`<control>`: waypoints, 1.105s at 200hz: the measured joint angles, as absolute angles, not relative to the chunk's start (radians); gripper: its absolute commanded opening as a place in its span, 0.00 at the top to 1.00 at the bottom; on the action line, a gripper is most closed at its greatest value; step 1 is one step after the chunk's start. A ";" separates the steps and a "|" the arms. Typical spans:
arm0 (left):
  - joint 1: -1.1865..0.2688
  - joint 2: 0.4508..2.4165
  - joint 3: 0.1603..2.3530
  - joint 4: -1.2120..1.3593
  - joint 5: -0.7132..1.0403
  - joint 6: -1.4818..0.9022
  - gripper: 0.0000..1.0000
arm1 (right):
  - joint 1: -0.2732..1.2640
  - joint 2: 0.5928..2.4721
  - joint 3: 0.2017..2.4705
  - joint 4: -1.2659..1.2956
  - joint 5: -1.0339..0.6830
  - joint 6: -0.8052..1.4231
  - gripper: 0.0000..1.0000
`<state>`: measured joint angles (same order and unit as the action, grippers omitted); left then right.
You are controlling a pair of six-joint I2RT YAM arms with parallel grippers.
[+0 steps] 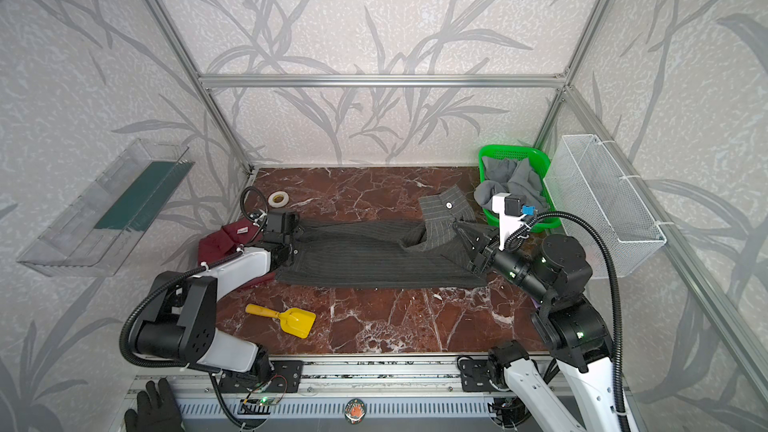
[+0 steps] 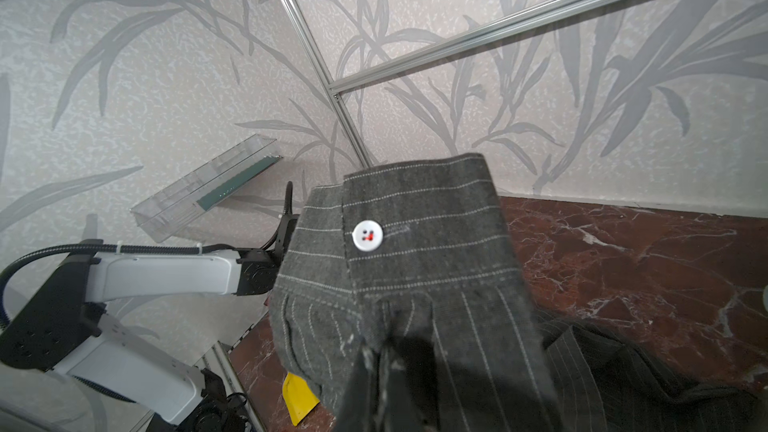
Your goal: Fold and stack the long sleeve shirts
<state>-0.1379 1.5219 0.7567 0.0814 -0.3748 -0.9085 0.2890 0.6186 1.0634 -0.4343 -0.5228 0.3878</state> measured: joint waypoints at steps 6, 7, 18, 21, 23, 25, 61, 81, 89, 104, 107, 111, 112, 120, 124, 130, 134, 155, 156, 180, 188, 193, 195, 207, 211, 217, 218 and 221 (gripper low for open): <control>-0.136 1.535 0.774 0.071 -0.366 -0.912 0.32 | 0.289 0.617 1.061 -0.433 -0.536 0.388 1.00; -0.135 1.537 0.776 0.070 -0.365 -0.913 0.32 | 0.289 0.617 1.061 -0.433 -0.537 0.389 1.00; -0.134 1.554 0.799 0.056 -0.353 -0.921 0.32 | 0.289 0.612 1.051 -0.430 -0.558 0.391 1.00; -0.133 1.558 0.802 0.054 -0.350 -0.921 0.32 | 0.289 0.610 1.048 -0.431 -0.561 0.391 1.00; -0.132 1.560 0.804 0.052 -0.348 -0.923 0.32 | 0.289 0.608 1.045 -0.432 -0.563 0.391 1.00; -0.131 1.562 0.805 0.052 -0.346 -0.925 0.32 | 0.289 0.606 1.041 -0.433 -0.566 0.391 1.00; -0.116 1.608 0.839 0.016 -0.291 -0.931 0.34 | 0.289 0.580 1.028 -0.481 -0.570 0.372 1.00; -0.112 1.649 0.885 -0.012 -0.255 -0.925 0.42 | 0.289 0.558 1.028 -0.514 -0.567 0.361 1.00; -0.110 1.657 0.896 -0.021 -0.242 -0.924 0.49 | 0.289 0.549 1.028 -0.523 -0.566 0.357 1.00; -0.109 1.661 0.899 -0.034 -0.221 -0.916 0.66 | 0.289 0.537 1.029 -0.538 -0.566 0.350 1.00; -0.109 1.661 0.899 -0.040 -0.218 -0.910 0.68 | 0.289 0.534 1.029 -0.542 -0.566 0.349 1.00; -0.109 1.661 0.896 -0.039 -0.213 -0.916 0.71 | 0.289 0.532 1.029 -0.546 -0.566 0.347 1.00; -0.109 1.661 0.896 -0.042 -0.213 -0.913 0.72 | 0.289 0.531 1.029 -0.547 -0.566 0.347 1.00; -0.109 1.661 0.889 -0.043 -0.209 -0.910 0.78 | 0.289 0.527 1.029 -0.554 -0.566 0.346 1.00; -0.109 1.660 0.881 -0.038 -0.208 -0.917 0.80 | 0.290 0.526 1.029 -0.556 -0.566 0.346 1.00; -0.109 1.659 0.870 -0.038 -0.205 -0.918 0.83 | 0.290 0.526 1.031 -0.560 -0.566 0.346 1.00; -0.109 1.657 0.860 -0.036 -0.204 -0.915 0.84 | 0.291 0.526 1.031 -0.561 -0.566 0.345 1.00; -0.109 1.631 0.794 -0.039 -0.200 -0.920 0.87 | 0.297 0.526 1.033 -0.568 -0.567 0.346 1.00; -0.109 1.630 0.792 -0.040 -0.200 -0.919 0.87 | 0.297 0.526 1.033 -0.568 -0.567 0.346 1.00; -0.110 1.570 0.747 -0.062 -0.211 -0.930 0.86 | 0.302 0.526 1.046 -0.571 -0.570 0.346 1.00; -0.110 1.543 0.744 -0.080 -0.221 -0.937 0.80 | 0.303 0.526 1.052 -0.571 -0.573 0.346 1.00; -0.110 1.529 0.743 -0.086 -0.226 -0.939 0.73 | 0.305 0.526 1.055 -0.571 -0.575 0.346 1.00; -0.110 1.521 0.743 -0.091 -0.228 -0.940 0.71 | 0.305 0.526 1.056 -0.571 -0.576 0.346 1.00; -0.110 1.478 0.742 -0.102 -0.242 -0.950 0.56 | 0.308 0.527 1.064 -0.572 -0.585 0.347 1.00; -0.110 1.459 0.742 -0.106 -0.246 -0.951 0.54 | 0.308 0.527 1.065 -0.572 -0.587 0.347 1.00; -0.110 1.439 0.742 -0.106 -0.252 -0.947 0.52 | 0.308 0.527 1.067 -0.572 -0.589 0.347 1.00; -0.110 1.435 0.742 -0.105 -0.254 -0.953 0.51 | 0.308 0.527 1.067 -0.572 -0.589 0.347 1.00; -0.110 1.430 0.742 -0.106 -0.254 -0.953 0.50 | 0.308 0.527 1.068 -0.573 -0.589 0.347 1.00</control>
<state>-0.1101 1.4300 0.7422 -0.1059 -0.2543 -0.9531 0.3084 0.5274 1.0676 -0.5728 -0.5888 0.3470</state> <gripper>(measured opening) 0.436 0.050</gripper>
